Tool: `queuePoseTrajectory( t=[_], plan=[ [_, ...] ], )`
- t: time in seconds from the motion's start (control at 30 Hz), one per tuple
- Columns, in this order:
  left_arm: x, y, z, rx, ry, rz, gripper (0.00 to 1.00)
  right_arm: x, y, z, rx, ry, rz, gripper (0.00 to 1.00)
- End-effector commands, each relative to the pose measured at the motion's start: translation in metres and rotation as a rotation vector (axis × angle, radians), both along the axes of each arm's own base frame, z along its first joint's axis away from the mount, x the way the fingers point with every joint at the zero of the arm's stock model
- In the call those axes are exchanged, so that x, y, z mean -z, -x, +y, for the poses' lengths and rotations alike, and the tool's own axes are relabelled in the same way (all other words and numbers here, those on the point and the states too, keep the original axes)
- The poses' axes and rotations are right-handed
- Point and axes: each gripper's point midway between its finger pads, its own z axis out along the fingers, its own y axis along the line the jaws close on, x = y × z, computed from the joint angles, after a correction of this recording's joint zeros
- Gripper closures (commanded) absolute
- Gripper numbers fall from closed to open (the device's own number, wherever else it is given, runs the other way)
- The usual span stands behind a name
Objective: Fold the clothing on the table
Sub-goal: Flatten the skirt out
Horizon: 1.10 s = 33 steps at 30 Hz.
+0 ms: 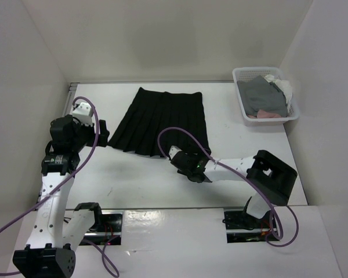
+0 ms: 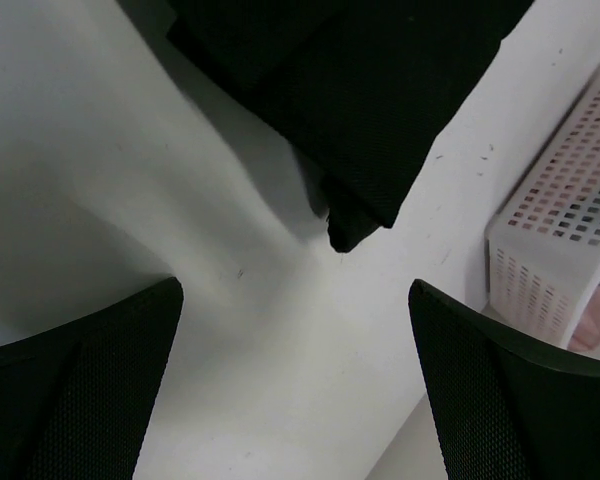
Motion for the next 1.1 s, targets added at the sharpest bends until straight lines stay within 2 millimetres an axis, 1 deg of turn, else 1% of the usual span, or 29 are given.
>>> queuePoseTrajectory(
  t=[0.0,0.07,0.1,0.13,0.17,0.2,0.4,0.57,0.67,0.7,0.8,0.83,0.87,0.93,1.03,1.07],
  plan=[
    [-0.012,-0.004,0.003,0.001,-0.029,-0.053,0.00,-0.010,-0.014,0.015,0.022,-0.048,-0.099,0.02],
    [-0.012,-0.004,0.003,0.001,-0.029,-0.053,0.00,-0.008,-0.014,0.009,0.034,-0.037,-0.117,0.02],
    [-0.012,-0.004,0.003,0.001,-0.029,-0.053,0.00,-0.015,-0.018,0.010,0.054,-0.063,-0.153,0.02],
    [-0.012,-0.004,0.003,0.001,-0.029,-0.053,0.00,-0.018,-0.017,0.009,0.055,-0.076,-0.161,0.02],
    [-0.008,-0.003,0.003,0.001,-0.028,-0.044,0.00,-0.019,-0.018,0.007,0.062,-0.070,-0.171,0.02],
    [-0.008,-0.003,0.003,0.001,-0.028,-0.044,0.00,-0.024,-0.019,0.010,0.063,-0.092,-0.184,0.02],
    [-0.008,-0.003,0.003,0.001,-0.028,-0.044,0.00,-0.034,-0.027,0.002,0.112,-0.086,-0.248,0.02],
    [-0.010,-0.002,0.003,0.001,-0.029,-0.053,0.00,-0.043,-0.037,-0.011,0.180,-0.086,-0.307,0.02],
    [-0.010,-0.002,0.003,0.001,-0.029,-0.053,0.00,-0.048,-0.041,-0.014,0.207,-0.092,-0.336,0.02],
    [-0.010,-0.002,0.003,0.001,-0.029,-0.053,0.00,-0.049,-0.043,-0.020,0.226,-0.086,-0.343,0.02],
    [-0.010,-0.002,0.003,0.001,-0.029,-0.053,0.00,-0.052,-0.046,-0.024,0.256,-0.091,-0.367,0.02],
    [-0.010,-0.002,0.003,0.001,-0.029,-0.053,0.00,-0.053,-0.047,-0.023,0.257,-0.101,-0.373,0.02],
    [-0.010,-0.002,0.003,0.001,-0.029,-0.053,0.00,-0.058,-0.049,-0.027,0.275,-0.111,-0.389,0.02],
    [-0.010,-0.002,0.003,0.001,-0.029,-0.053,0.00,-0.060,-0.050,-0.027,0.284,-0.116,-0.403,0.02],
    [-0.010,-0.002,0.003,0.001,-0.029,-0.053,0.00,-0.063,-0.054,-0.034,0.311,-0.106,-0.420,0.02],
    [-0.010,-0.002,0.003,0.001,-0.029,-0.053,0.00,-0.069,-0.056,-0.038,0.330,-0.118,-0.440,0.02]
  ],
)
